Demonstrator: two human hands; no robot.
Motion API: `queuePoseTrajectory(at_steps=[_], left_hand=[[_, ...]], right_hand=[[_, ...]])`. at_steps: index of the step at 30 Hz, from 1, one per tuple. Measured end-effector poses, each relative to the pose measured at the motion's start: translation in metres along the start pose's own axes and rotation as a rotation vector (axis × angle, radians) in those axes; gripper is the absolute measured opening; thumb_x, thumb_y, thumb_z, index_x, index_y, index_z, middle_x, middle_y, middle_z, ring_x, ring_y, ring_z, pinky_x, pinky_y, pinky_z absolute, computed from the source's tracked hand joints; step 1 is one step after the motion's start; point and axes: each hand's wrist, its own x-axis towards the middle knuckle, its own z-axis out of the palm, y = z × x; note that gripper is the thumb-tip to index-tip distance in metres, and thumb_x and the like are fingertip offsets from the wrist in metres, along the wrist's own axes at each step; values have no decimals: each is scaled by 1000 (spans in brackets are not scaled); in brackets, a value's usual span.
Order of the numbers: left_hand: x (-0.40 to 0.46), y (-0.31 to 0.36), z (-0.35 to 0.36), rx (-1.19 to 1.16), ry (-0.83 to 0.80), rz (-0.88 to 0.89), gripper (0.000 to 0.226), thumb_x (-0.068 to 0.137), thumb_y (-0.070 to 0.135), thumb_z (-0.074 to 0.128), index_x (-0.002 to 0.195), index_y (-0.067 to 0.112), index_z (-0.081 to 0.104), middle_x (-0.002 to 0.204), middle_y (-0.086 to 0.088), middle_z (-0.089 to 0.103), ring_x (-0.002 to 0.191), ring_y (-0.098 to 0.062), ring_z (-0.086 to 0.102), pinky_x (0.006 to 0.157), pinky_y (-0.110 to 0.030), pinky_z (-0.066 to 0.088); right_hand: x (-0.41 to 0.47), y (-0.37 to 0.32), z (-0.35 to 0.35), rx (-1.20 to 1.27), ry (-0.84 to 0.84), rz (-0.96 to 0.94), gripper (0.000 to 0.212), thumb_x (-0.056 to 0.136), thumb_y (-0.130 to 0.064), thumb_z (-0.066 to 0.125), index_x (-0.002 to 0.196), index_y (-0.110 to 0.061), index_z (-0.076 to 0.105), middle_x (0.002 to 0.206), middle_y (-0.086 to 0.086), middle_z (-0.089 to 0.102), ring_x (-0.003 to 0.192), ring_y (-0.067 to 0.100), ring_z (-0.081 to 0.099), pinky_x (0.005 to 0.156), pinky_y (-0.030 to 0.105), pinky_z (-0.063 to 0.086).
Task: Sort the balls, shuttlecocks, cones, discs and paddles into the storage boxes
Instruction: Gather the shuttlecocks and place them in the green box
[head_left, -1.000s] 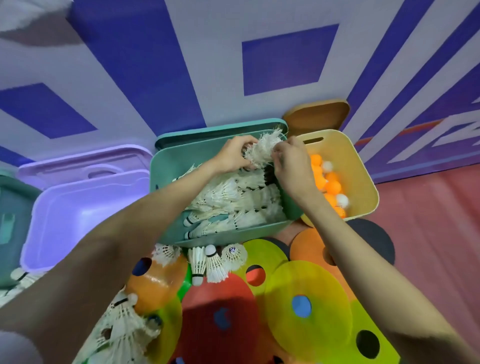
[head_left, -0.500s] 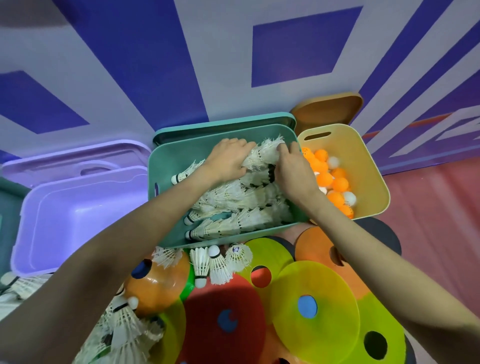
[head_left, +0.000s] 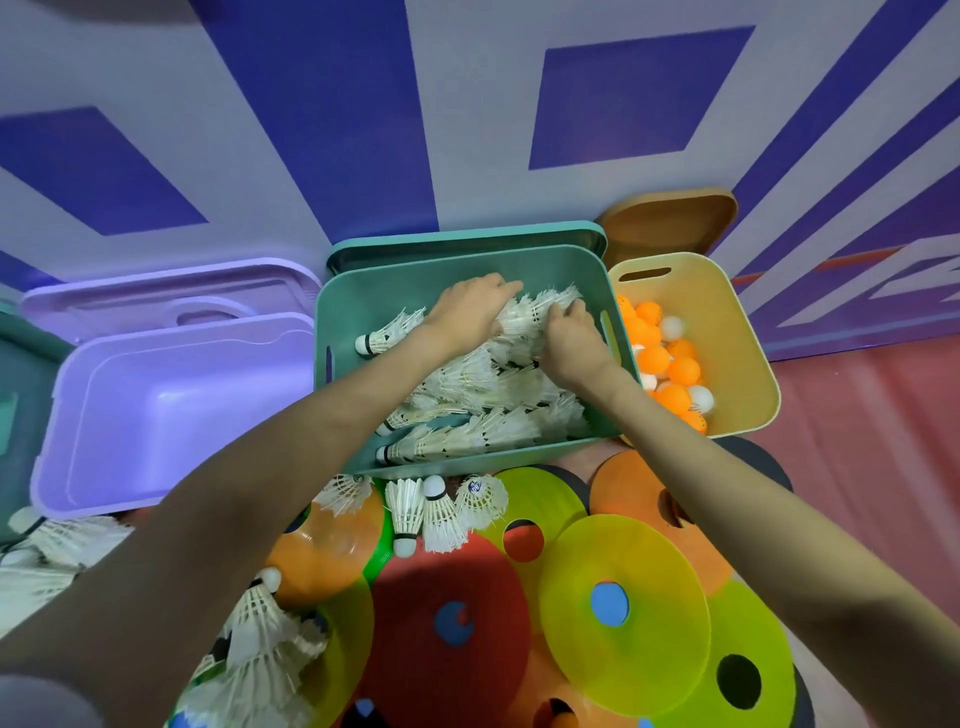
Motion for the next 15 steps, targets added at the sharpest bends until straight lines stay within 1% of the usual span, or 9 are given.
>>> queuePoseTrajectory(at_steps=[3, 6, 9, 10, 12, 13, 15], left_hand=[[-16, -10, 0, -125, 97, -17, 52, 91, 12, 60, 140, 12, 44, 134, -8, 51, 122, -26, 49, 99, -41, 43], [-35, -19, -5, -148, 140, -27, 48, 91, 14, 58, 138, 11, 47, 135, -8, 50, 125, -25, 47, 102, -41, 41], [-57, -22, -13, -179, 143, -60, 47, 92, 19, 59, 137, 13, 47, 136, -7, 52, 125, -24, 47, 102, -40, 40], [-65, -21, -16, -195, 151, -66, 46, 92, 20, 60, 136, 14, 48, 135, -7, 53, 124, -24, 49, 102, -40, 41], [-82, -16, -22, -234, 177, -71, 45, 91, 21, 61, 134, 13, 51, 131, -7, 55, 119, -24, 52, 100, -40, 43], [-92, -12, -25, -255, 197, -71, 44, 90, 21, 62, 132, 13, 52, 128, -7, 57, 116, -23, 54, 99, -40, 44], [-113, -2, -30, -294, 245, -73, 41, 90, 21, 62, 129, 13, 55, 124, -6, 60, 111, -21, 57, 96, -39, 46]], right_hand=[[6, 5, 8, 111, -54, 48, 38, 86, 3, 49, 123, 6, 40, 126, 27, 38, 113, 41, 45, 98, 38, 38], [6, -1, 11, 220, -66, 98, 47, 86, 3, 48, 130, 2, 33, 130, 29, 32, 109, 47, 49, 95, 41, 41], [-3, -7, 8, 210, -111, 129, 66, 88, -4, 50, 145, -3, 17, 141, 32, 22, 120, 51, 40, 102, 45, 36], [-8, -9, 5, 203, -118, 140, 68, 88, -6, 51, 146, -3, 16, 143, 32, 20, 124, 50, 37, 104, 46, 34], [-23, -14, -2, 228, -84, 111, 58, 88, -9, 55, 138, -1, 28, 140, 30, 27, 124, 48, 37, 104, 44, 33], [-34, -17, -6, 252, -56, 70, 52, 88, -10, 56, 134, 0, 33, 137, 28, 32, 124, 46, 38, 104, 42, 33], [-57, -24, -8, 289, 4, -41, 49, 89, -12, 58, 132, 1, 39, 133, 24, 38, 123, 40, 41, 104, 38, 35]])
